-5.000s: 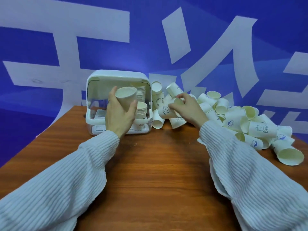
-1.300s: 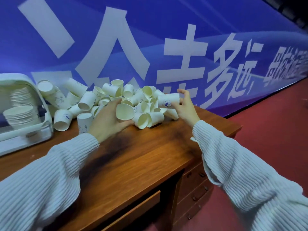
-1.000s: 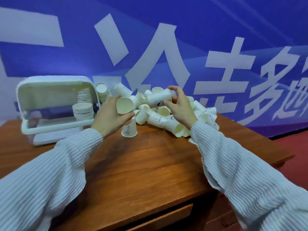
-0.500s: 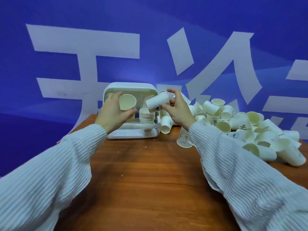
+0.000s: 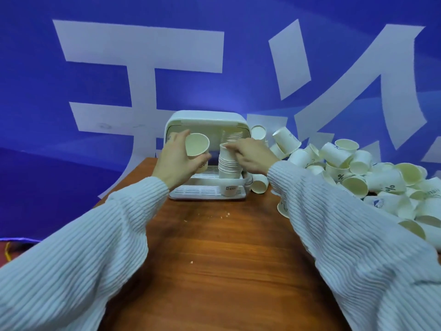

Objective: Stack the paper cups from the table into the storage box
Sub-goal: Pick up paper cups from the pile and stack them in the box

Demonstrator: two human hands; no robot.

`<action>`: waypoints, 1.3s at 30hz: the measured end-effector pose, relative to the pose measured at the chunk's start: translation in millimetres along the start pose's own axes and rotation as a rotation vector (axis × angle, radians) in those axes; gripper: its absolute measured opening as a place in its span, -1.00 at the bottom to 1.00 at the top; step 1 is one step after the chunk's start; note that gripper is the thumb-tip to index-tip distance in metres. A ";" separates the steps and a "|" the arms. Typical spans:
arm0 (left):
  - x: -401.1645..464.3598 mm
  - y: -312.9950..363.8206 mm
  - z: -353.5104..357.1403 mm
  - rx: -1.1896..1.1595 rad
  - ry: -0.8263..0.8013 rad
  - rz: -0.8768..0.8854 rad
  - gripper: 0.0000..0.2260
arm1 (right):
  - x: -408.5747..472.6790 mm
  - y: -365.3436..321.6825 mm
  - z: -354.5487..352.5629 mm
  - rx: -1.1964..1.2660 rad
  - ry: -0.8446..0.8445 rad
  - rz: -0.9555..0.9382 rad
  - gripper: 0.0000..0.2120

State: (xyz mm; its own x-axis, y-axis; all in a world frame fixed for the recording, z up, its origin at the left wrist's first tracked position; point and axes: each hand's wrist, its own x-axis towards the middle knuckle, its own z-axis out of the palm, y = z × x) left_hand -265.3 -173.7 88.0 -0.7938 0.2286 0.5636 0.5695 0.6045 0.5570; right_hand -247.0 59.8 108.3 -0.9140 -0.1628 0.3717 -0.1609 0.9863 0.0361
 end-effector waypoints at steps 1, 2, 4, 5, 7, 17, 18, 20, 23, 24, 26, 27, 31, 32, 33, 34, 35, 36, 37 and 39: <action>1.2 0.4 2.8 -0.002 0.001 0.001 -0.24 | -3.0 -0.4 4.5 -0.040 -0.068 -0.023 -0.53; 2.8 0.9 5.5 -0.008 0.005 0.002 -0.24 | -6.4 -1.9 9.4 -0.063 -0.140 -0.036 -0.59; 6.5 3.5 10.6 -0.030 0.015 -0.002 -0.25 | -9.0 -4.8 17.2 -0.076 -0.226 -0.041 -0.67; 8.9 5.2 13.8 -0.041 0.018 -0.006 -0.26 | -8.2 -4.8 18.5 -0.051 -0.221 -0.038 -0.62; 14.3 10.8 19.7 -0.059 0.026 -0.010 -0.27 | -8.3 -2.3 13.6 0.052 -0.121 -0.004 -0.37; 42.3 54.6 53.5 -0.088 -0.056 0.188 -0.48 | -69.0 40.6 -12.9 0.398 0.211 0.265 -0.39; 43.8 56.2 58.5 -0.048 -0.093 0.212 -0.52 | -75.4 44.0 -13.7 0.403 0.211 0.274 -0.39; 45.0 53.3 71.5 0.093 -0.197 0.241 -0.56 | -88.5 48.7 -16.3 0.406 0.208 0.286 -0.41; 42.0 41.4 88.3 0.376 -0.369 0.129 -0.46 | -105.0 58.4 -19.0 0.392 0.197 0.313 -0.41; 40.9 38.7 91.7 0.412 -0.408 0.106 -0.36 | -110.4 63.0 -19.9 0.387 0.190 0.334 -0.40; 41.1 36.4 94.7 0.440 -0.458 0.086 -0.26 | -122.8 72.1 -23.3 0.395 0.186 0.383 -0.39; 41.9 36.9 95.1 0.461 -0.475 0.083 -0.25 | -130.5 77.0 -25.9 0.407 0.192 0.410 -0.39; 21.7 57.5 103.4 0.422 -0.195 0.371 -0.32 | -167.5 105.8 -38.8 0.404 0.280 0.525 -0.52; 11.1 68.6 109.3 0.332 -0.144 0.464 -0.35 | -177.0 113.9 -42.7 0.416 0.305 0.573 -0.56; 0.2 80.4 117.5 0.241 -0.143 0.534 -0.36 | -186.7 121.0 -46.4 0.432 0.320 0.621 -0.58; -10.0 93.3 126.4 0.176 -0.195 0.565 -0.37 | -196.2 127.8 -49.1 0.436 0.325 0.665 -0.60; -18.3 105.3 137.5 0.135 -0.268 0.568 -0.38 | -205.7 133.5 -51.7 0.421 0.322 0.697 -0.61; -25.1 116.8 147.4 0.118 -0.350 0.557 -0.38 | -214.9 138.5 -54.2 0.395 0.309 0.721 -0.62; -30.0 126.6 157.1 0.112 -0.422 0.548 -0.37 | -223.5 142.4 -56.6 0.369 0.289 0.737 -0.63; -36.5 141.2 175.3 0.136 -0.524 0.518 -0.31 | -239.9 147.4 -62.3 0.327 0.239 0.752 -0.63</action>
State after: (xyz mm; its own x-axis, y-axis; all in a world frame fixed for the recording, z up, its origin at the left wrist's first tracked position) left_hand -193.3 37.1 39.1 -0.4486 0.8226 0.3493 0.8934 0.4022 0.2001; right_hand -28.3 245.9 82.3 -0.7231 0.5789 0.3768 0.3246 0.7663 -0.5545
